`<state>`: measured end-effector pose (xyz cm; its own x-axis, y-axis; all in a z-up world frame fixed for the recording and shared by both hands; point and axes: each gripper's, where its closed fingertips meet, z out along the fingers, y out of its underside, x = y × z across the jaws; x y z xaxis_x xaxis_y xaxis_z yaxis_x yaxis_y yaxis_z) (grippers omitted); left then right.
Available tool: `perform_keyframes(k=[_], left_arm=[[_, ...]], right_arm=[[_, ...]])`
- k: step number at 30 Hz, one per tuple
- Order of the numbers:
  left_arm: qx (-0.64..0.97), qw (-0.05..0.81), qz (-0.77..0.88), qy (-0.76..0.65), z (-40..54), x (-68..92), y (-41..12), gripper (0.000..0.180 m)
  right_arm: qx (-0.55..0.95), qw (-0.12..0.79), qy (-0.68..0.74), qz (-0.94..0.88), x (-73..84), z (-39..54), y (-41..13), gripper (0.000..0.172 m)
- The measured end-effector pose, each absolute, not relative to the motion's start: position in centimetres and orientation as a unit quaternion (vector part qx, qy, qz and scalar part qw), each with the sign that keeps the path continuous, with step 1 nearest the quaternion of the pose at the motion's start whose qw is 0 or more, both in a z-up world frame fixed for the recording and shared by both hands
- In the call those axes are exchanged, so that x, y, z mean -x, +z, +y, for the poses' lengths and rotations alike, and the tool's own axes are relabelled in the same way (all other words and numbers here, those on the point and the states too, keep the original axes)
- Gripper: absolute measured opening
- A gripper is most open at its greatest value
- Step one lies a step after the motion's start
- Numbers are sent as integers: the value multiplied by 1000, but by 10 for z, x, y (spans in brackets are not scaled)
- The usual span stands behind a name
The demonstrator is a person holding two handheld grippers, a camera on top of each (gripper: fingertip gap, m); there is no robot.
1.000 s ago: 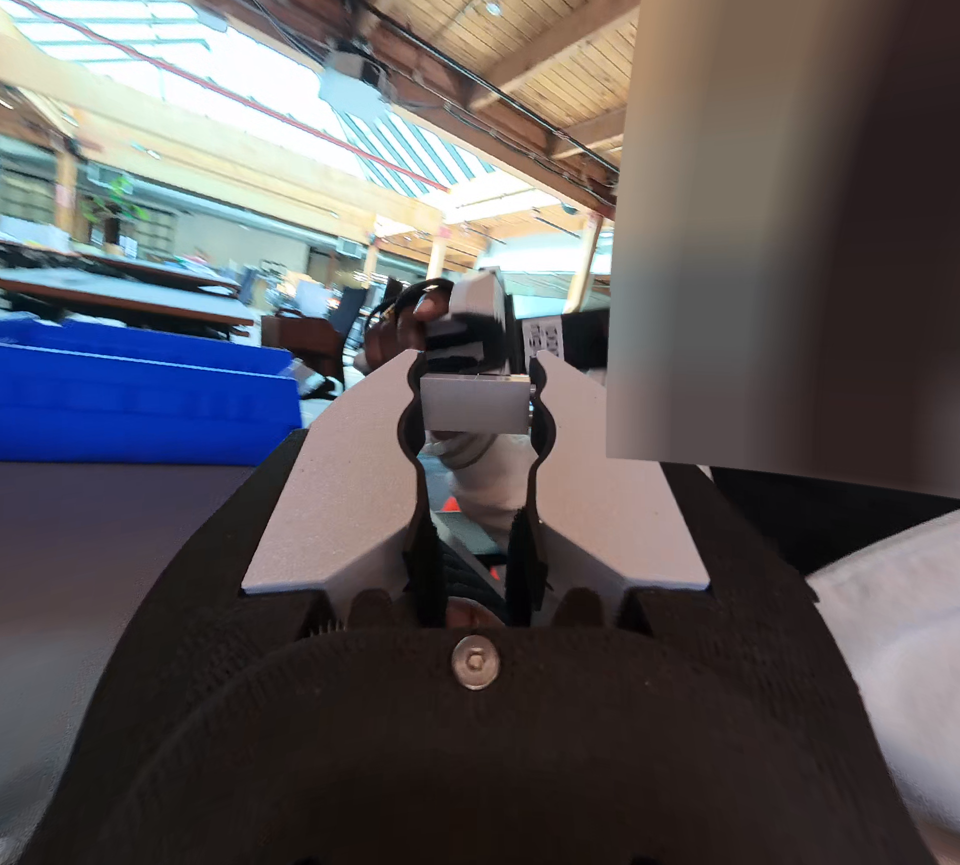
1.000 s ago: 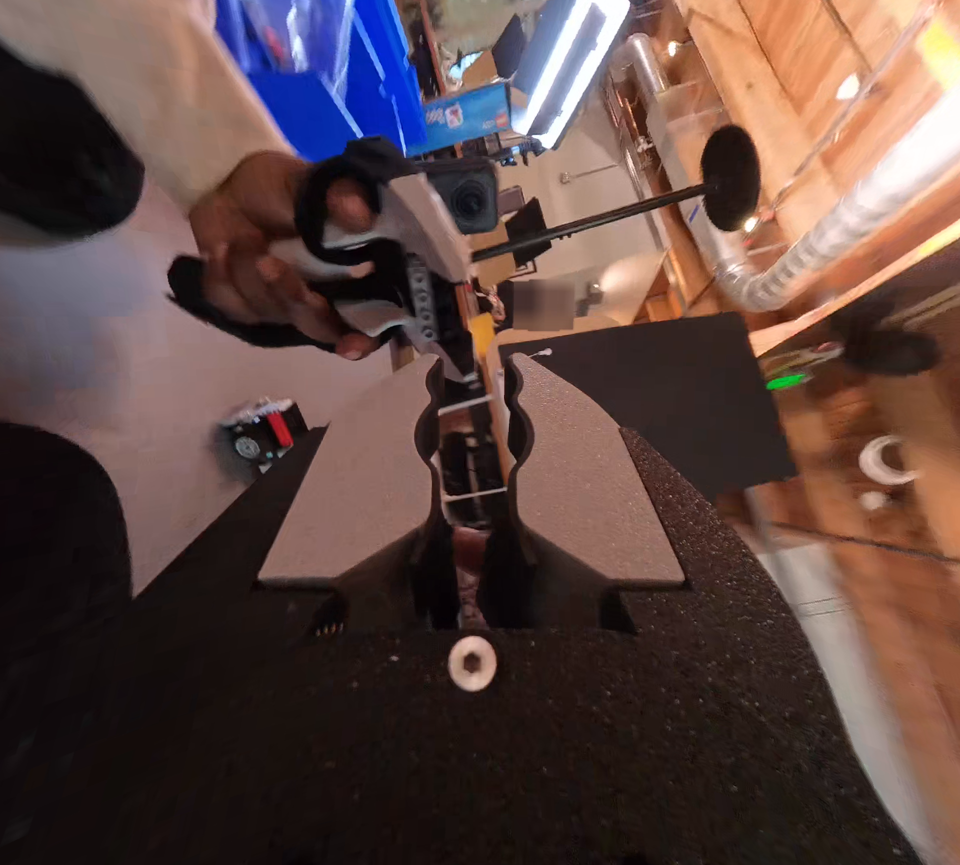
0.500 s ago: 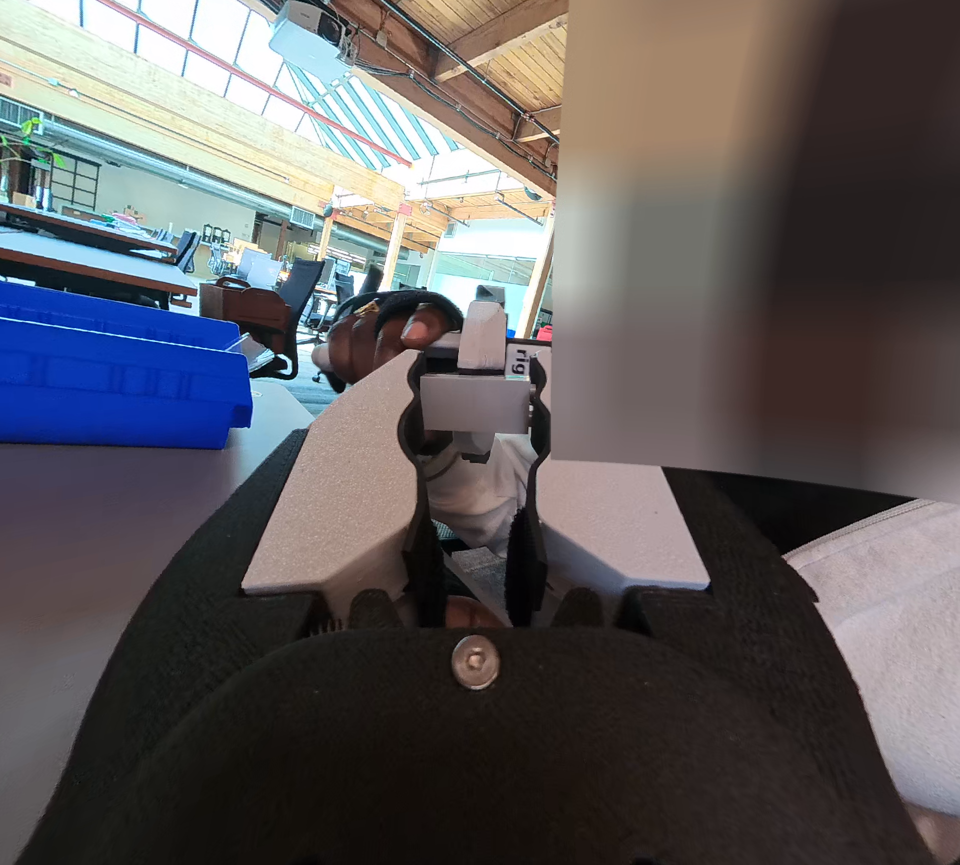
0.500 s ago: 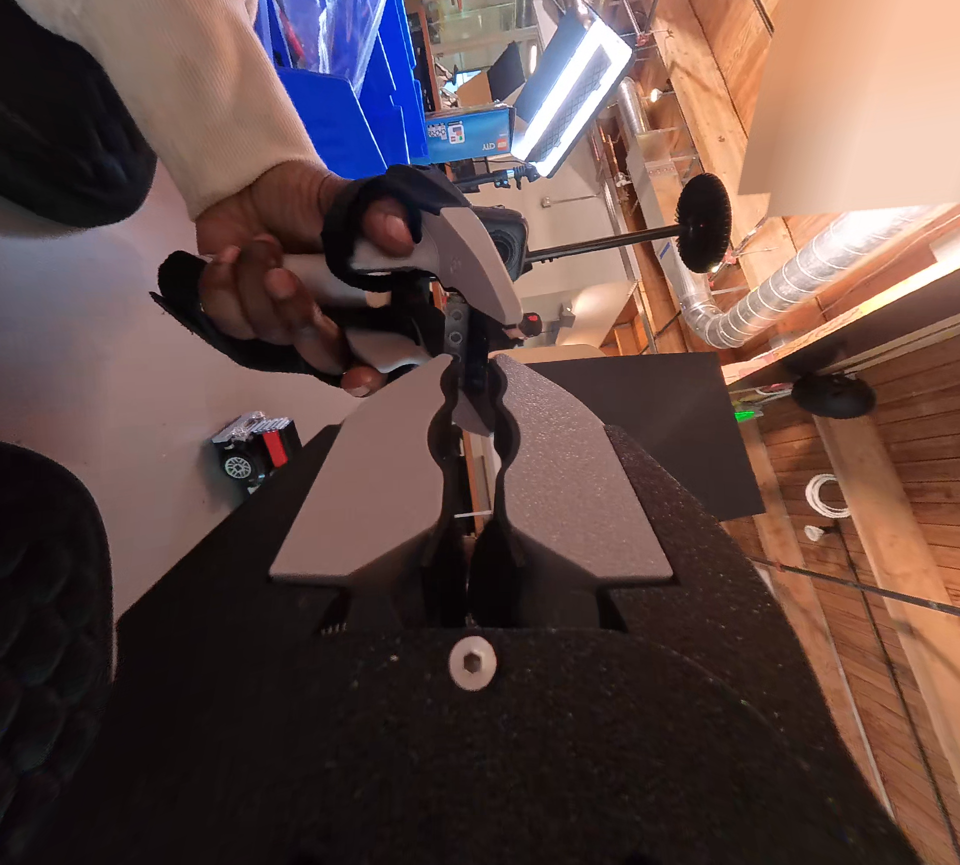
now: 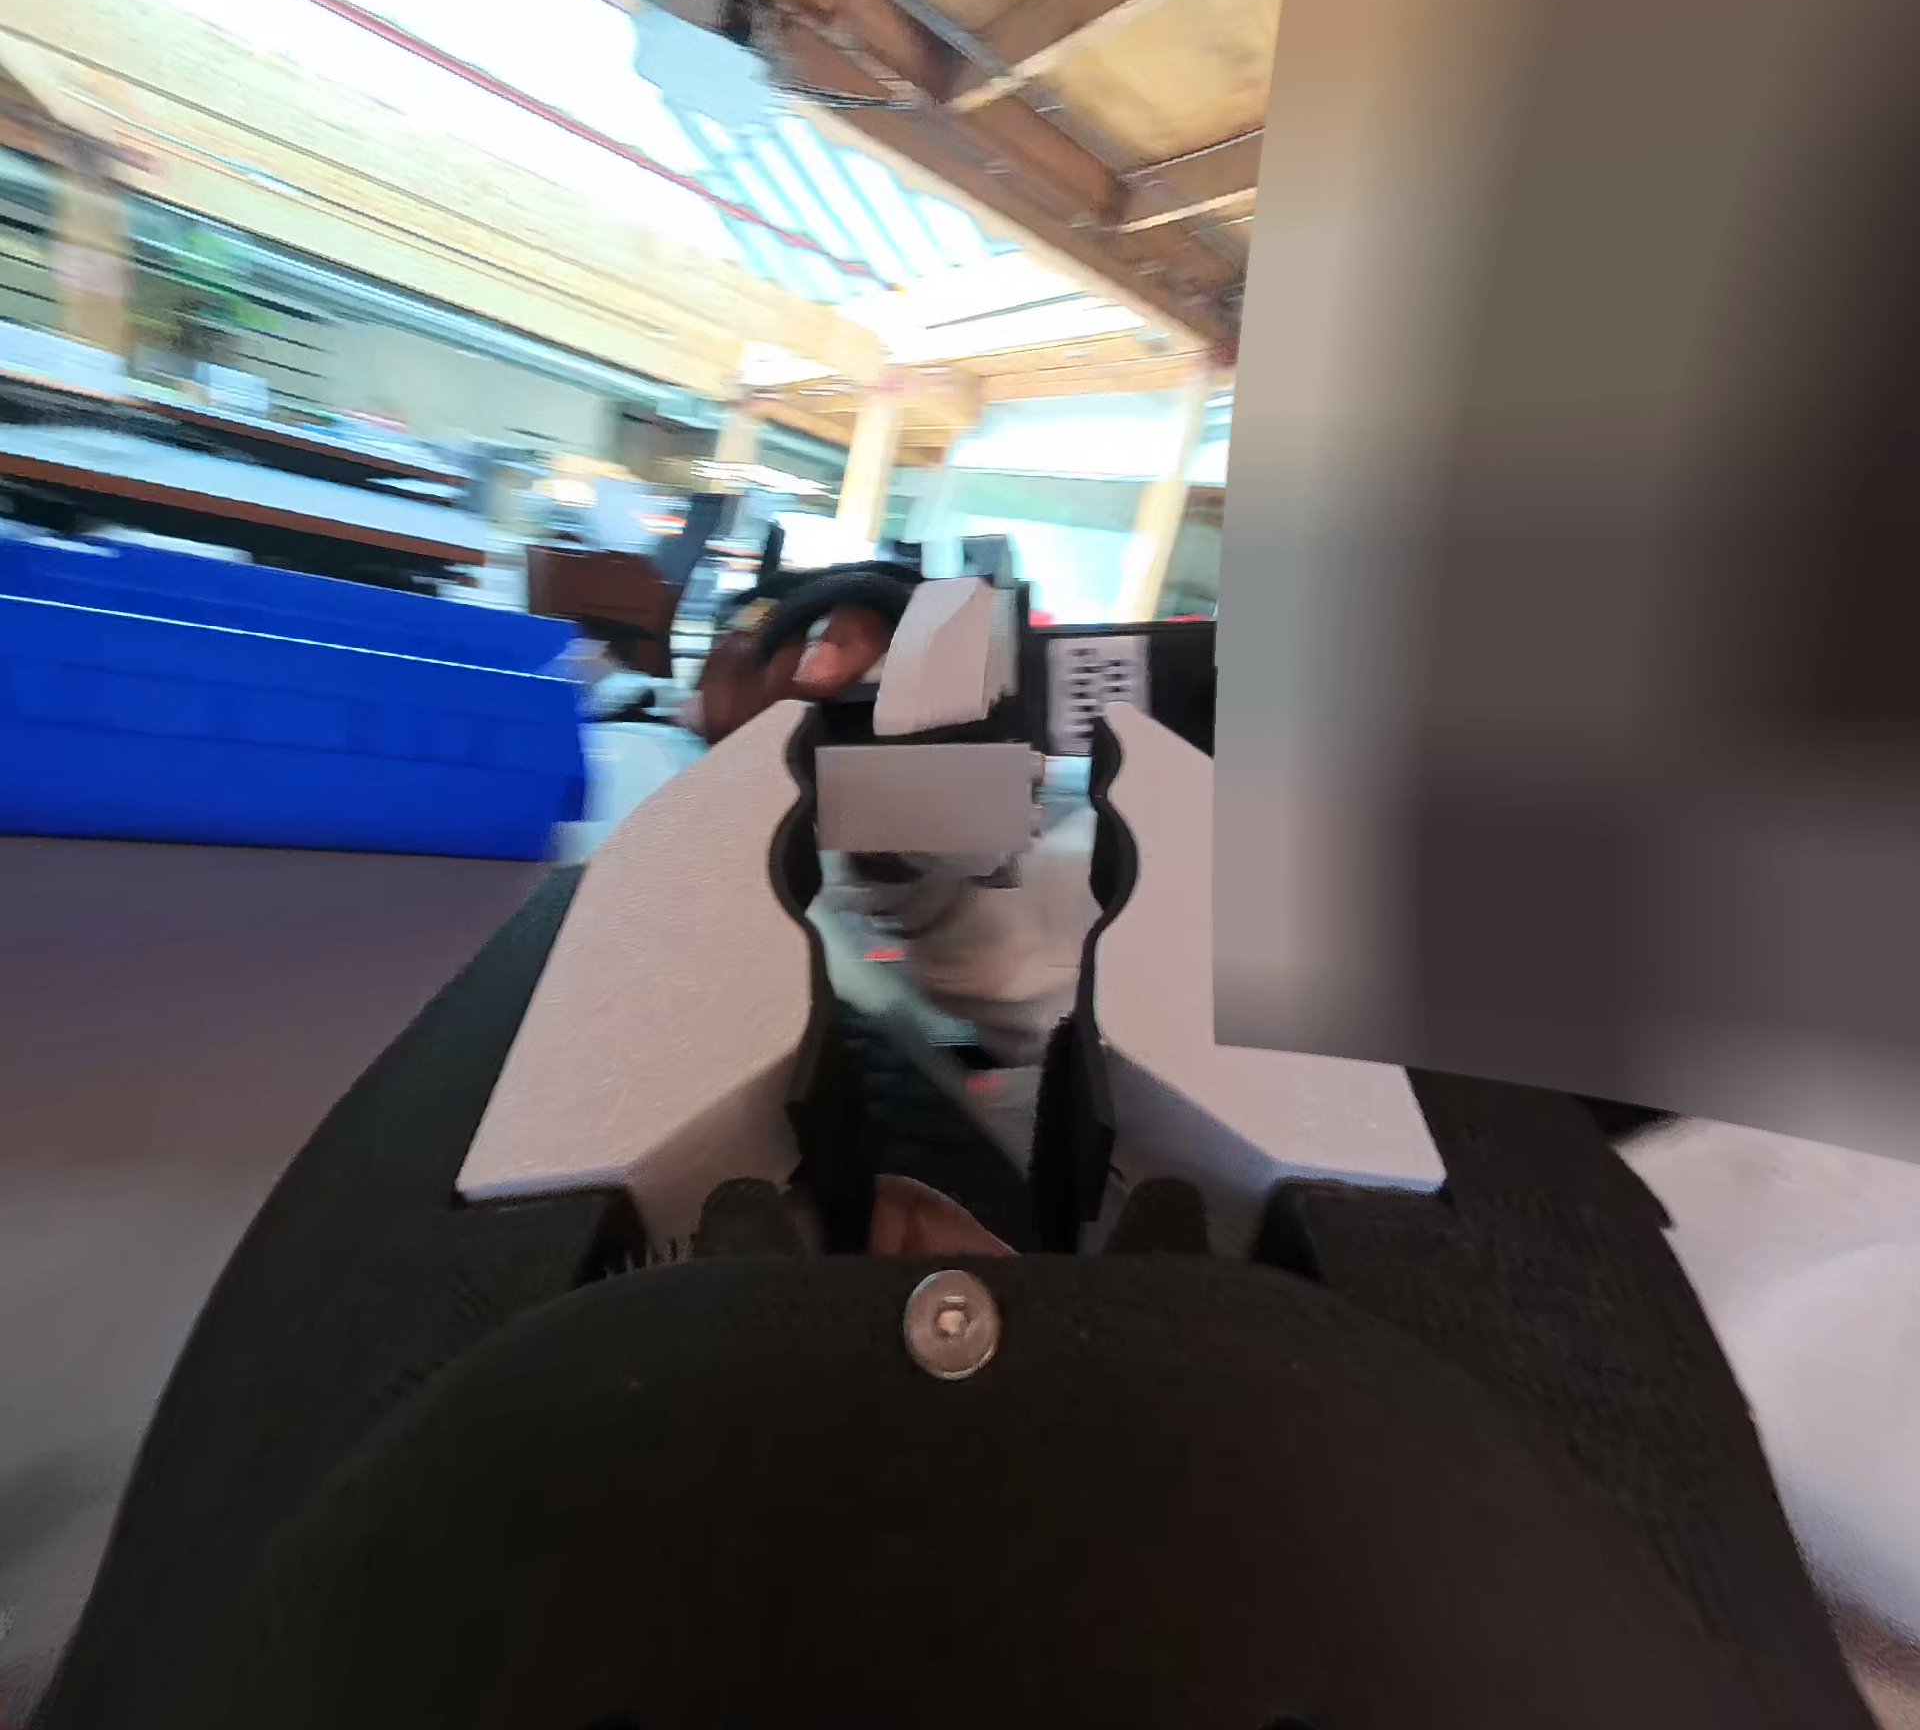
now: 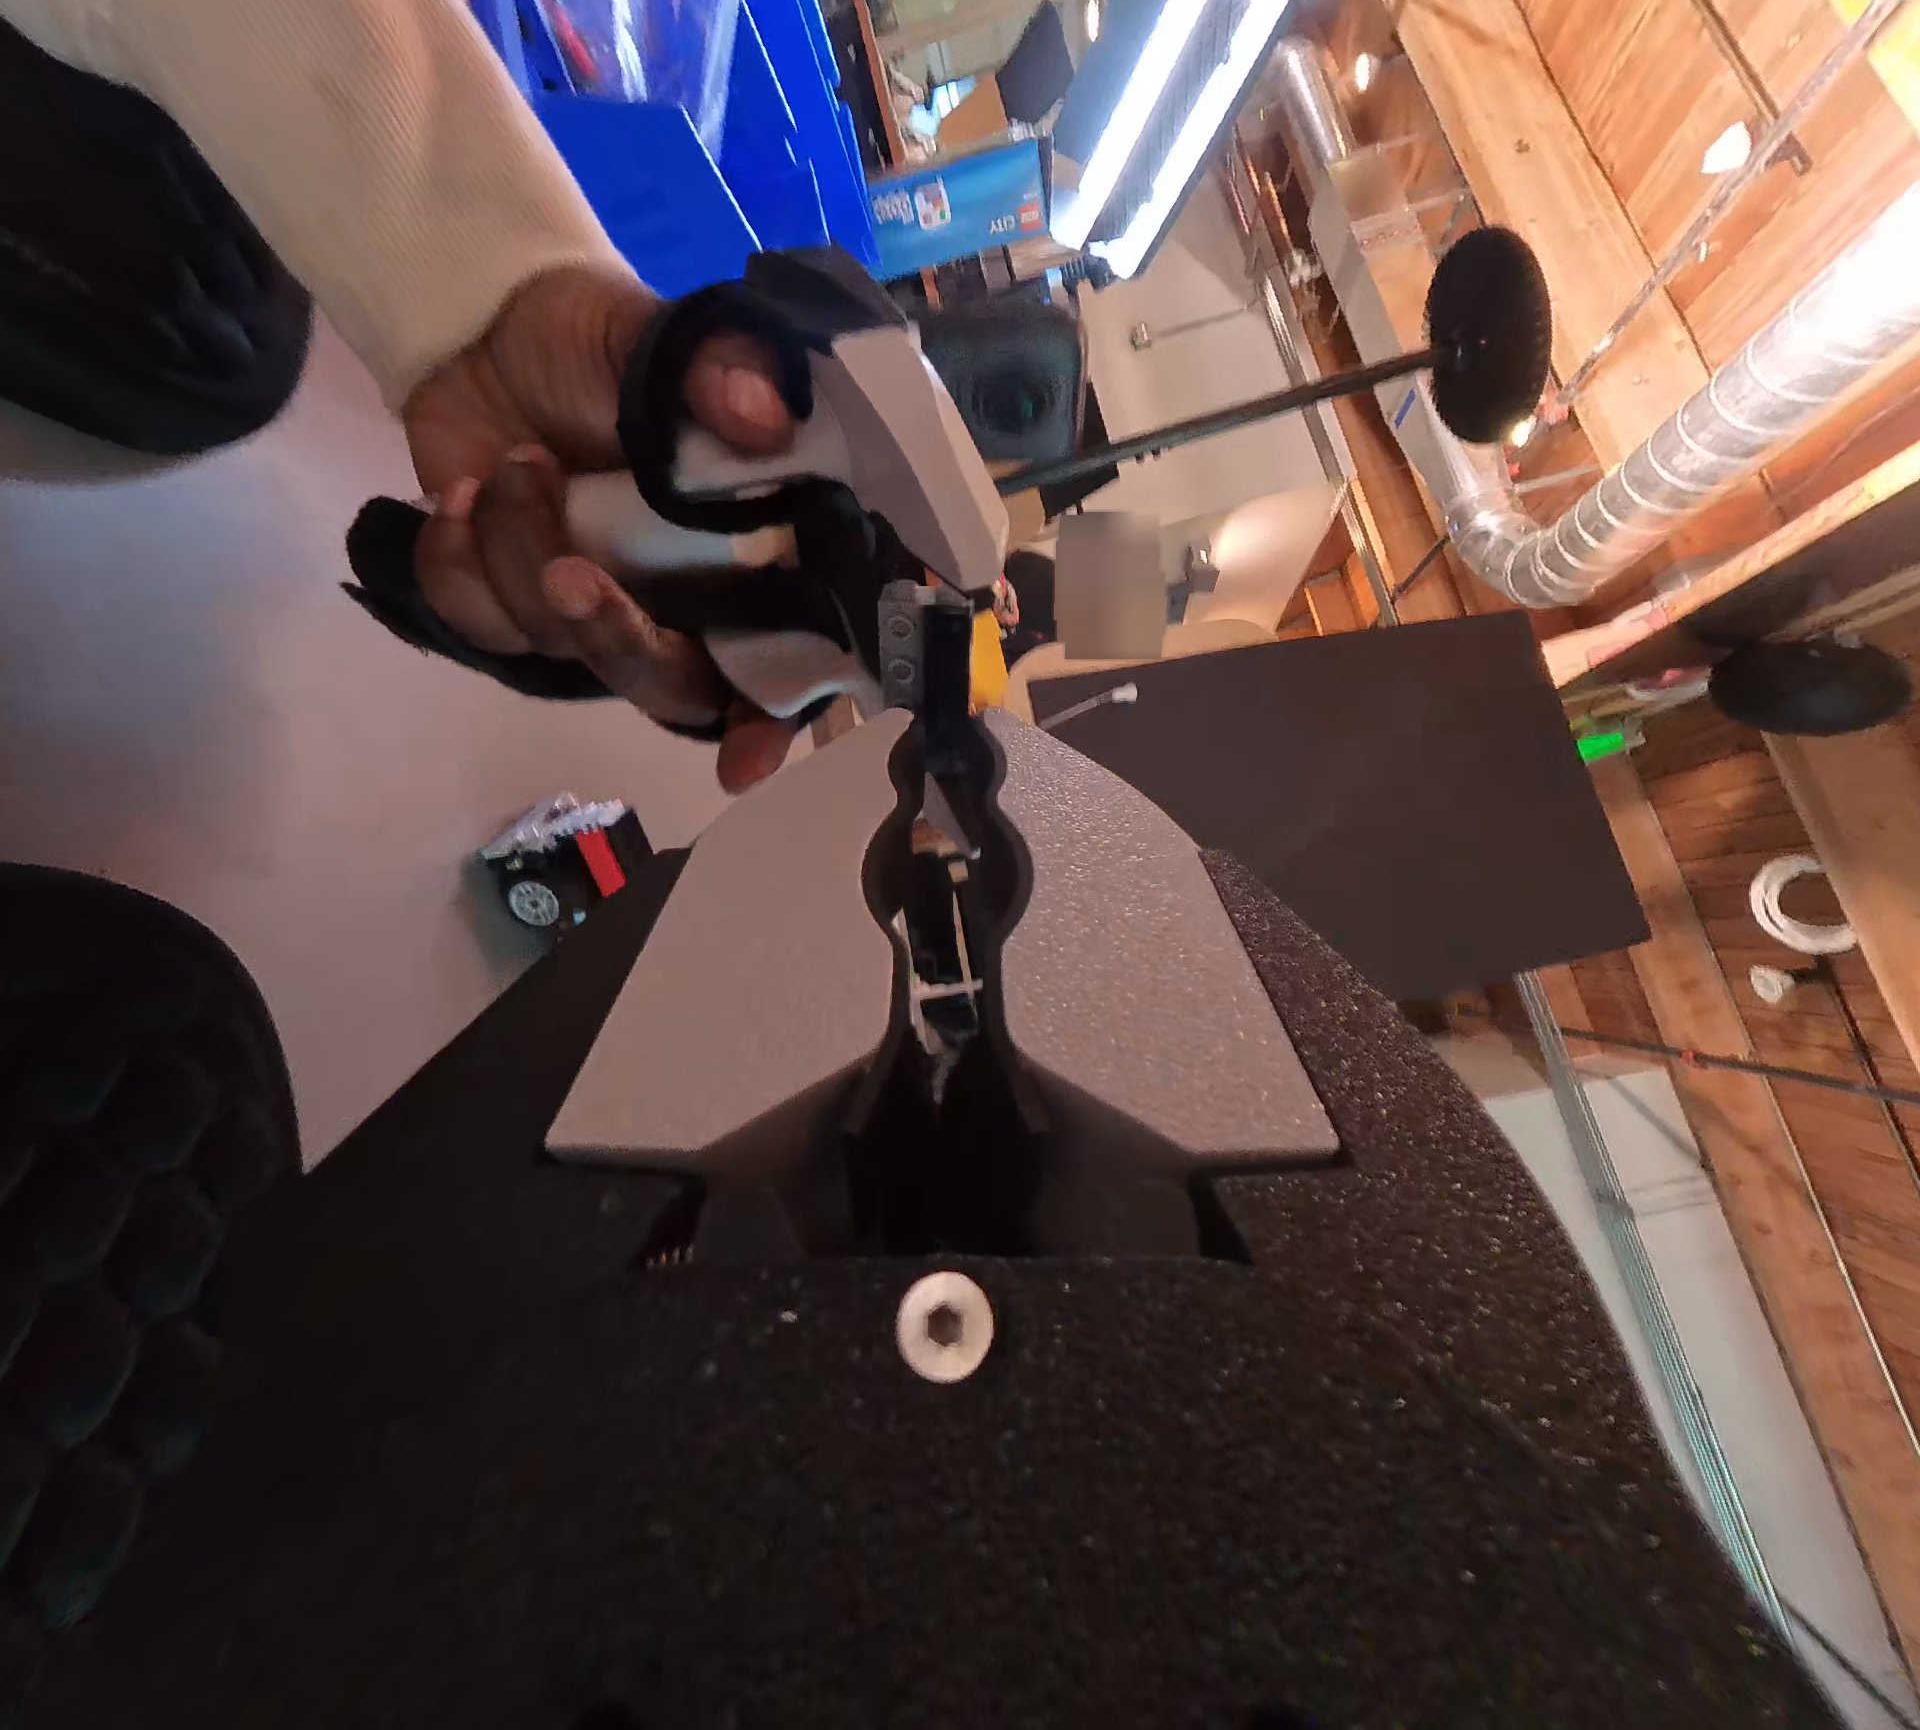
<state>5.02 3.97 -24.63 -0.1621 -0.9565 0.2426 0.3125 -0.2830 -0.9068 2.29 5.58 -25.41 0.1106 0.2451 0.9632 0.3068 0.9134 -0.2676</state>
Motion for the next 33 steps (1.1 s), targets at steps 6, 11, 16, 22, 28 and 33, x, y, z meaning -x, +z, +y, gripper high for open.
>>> perform_keyframes(k=[6,11,16,22,28,33], left_arm=[[526,663,386,-367,89,-36,-258,53],[558,684,351,-311,100,-42,-261,34],[571,692,352,-267,105,-40,-265,14],[567,691,345,-286,102,-39,-258,13],[567,684,365,-278,101,-39,-261,13],[579,685,316,-309,102,-37,-253,13]], right_arm=[[282,707,-129,-636,-44,106,-256,7],[279,692,-183,-640,-41,113,-265,7],[267,699,-173,-641,-36,107,-264,7],[276,719,-113,-628,-37,103,-258,11],[269,706,-139,-640,-37,102,-261,7],[236,729,-198,-611,-35,98,-257,6]])
